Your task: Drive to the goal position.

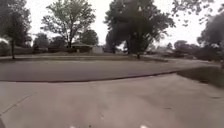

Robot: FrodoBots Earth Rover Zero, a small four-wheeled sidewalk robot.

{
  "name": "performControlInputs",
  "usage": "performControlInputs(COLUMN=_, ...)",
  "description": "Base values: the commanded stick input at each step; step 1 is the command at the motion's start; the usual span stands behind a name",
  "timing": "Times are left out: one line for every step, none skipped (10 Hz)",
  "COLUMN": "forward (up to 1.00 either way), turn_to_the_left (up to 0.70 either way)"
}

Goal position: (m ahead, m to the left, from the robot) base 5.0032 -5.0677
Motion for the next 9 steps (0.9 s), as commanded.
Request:
performControlInputs(forward=0.70, turn_to_the_left=0.35)
performControlInputs(forward=0.70, turn_to_the_left=0.35)
performControlInputs(forward=0.70, turn_to_the_left=0.35)
performControlInputs(forward=0.70, turn_to_the_left=0.00)
performControlInputs(forward=0.70, turn_to_the_left=0.00)
performControlInputs(forward=0.70, turn_to_the_left=0.00)
performControlInputs(forward=0.70, turn_to_the_left=0.00)
performControlInputs(forward=0.70, turn_to_the_left=0.00)
performControlInputs(forward=0.70, turn_to_the_left=0.00)
